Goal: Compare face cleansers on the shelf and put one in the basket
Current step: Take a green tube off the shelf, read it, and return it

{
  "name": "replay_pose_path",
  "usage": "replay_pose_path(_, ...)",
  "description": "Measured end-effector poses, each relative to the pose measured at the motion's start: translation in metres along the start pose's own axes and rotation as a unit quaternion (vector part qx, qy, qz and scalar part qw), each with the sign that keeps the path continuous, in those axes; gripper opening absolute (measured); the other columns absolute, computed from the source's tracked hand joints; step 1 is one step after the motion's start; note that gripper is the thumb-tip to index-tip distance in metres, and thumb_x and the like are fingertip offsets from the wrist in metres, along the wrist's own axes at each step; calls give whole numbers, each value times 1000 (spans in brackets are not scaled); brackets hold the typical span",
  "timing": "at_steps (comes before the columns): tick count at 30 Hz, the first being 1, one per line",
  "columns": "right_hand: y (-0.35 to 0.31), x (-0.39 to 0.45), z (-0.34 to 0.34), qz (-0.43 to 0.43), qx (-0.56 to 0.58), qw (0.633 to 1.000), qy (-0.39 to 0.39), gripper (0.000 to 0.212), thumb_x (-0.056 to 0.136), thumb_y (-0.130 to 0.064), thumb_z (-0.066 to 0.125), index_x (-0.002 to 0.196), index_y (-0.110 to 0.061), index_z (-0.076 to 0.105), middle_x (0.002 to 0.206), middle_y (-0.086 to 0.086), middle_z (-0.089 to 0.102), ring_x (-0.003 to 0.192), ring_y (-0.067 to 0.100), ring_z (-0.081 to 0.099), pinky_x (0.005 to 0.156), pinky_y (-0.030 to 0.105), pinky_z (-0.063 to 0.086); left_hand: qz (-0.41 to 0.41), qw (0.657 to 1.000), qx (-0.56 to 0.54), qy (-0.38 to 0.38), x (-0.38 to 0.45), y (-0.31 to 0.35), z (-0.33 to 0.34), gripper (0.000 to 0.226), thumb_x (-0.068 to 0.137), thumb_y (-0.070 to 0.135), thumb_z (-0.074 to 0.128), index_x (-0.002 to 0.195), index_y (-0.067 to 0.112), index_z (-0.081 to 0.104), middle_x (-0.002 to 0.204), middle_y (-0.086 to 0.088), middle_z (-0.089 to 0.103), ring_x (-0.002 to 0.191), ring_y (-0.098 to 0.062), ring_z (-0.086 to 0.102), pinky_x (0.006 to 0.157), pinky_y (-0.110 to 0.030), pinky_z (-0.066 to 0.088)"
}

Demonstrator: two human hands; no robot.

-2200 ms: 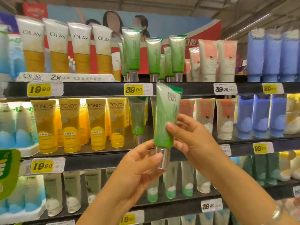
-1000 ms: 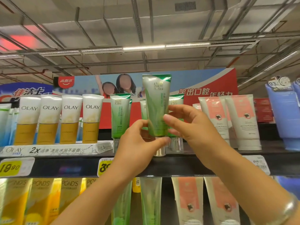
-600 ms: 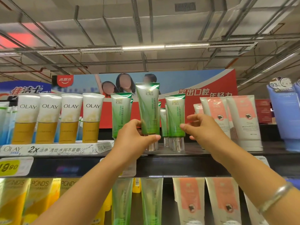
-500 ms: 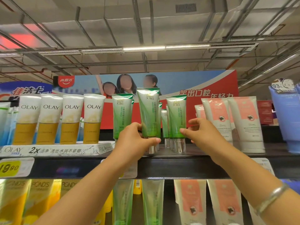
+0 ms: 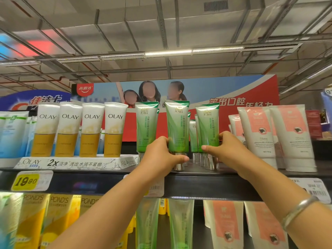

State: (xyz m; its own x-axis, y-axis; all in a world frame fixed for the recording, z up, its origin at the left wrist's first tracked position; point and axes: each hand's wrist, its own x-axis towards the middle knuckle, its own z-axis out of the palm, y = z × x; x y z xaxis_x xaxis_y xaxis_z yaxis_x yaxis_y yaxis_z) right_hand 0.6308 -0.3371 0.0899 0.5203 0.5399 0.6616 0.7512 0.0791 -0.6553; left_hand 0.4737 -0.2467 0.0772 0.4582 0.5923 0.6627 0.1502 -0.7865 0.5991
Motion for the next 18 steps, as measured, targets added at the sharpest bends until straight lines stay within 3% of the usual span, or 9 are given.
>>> replay_pose_path(3, -1, 1, 1, -1, 2, 1000, -2, 32, 84, -26, 70, 100, -16, 44, 89, -4, 56, 79, 13, 56, 59, 26, 42, -5, 1000, -7, -5, 2, -1, 1, 40, 70, 30, 81, 98, 19, 54, 90, 1, 68, 82, -11, 65, 75, -32, 56)
replay_pose_path(6, 0, -1, 1, -2, 6, 1000, 1, 28, 85, -25, 67, 101, -16, 46, 97, 2, 58, 87, 20, 58, 69, 32, 46, -2, 1000, -5, -8, 3, -2, 1, 35, 71, 30, 80, 86, 27, 49, 86, 5, 65, 78, -6, 62, 67, -23, 53)
replay_pose_path(10, -1, -5, 0, -24, 41, 999, 20, 28, 87, -22, 65, 109, -12, 50, 101, 4, 61, 85, 17, 59, 69, 30, 48, -4, 1000, 1, -7, 2, -1, 1, 39, 71, 32, 80, 94, 24, 50, 87, 6, 64, 77, -4, 61, 62, -18, 48)
replay_pose_path(15, -12, -16, -6, -65, 131, 987, 65, 36, 90, -20, 60, 123, -10, 50, 115, 4, 61, 105, 21, 59, 92, 43, 50, -11, 1000, 4, 0, -4, 6, 0, 38, 71, 38, 78, 94, 21, 52, 87, 1, 65, 80, -13, 64, 73, -34, 56)
replay_pose_path(18, -21, -28, -11, -86, 185, 976, 78, 36, 90, -20, 60, 124, -11, 50, 118, 3, 60, 109, 22, 58, 94, 47, 49, -11, 999, 26, 37, -13, 13, -6, 41, 76, 41, 73, 104, 18, 52, 82, 8, 56, 83, -13, 60, 78, -34, 54)
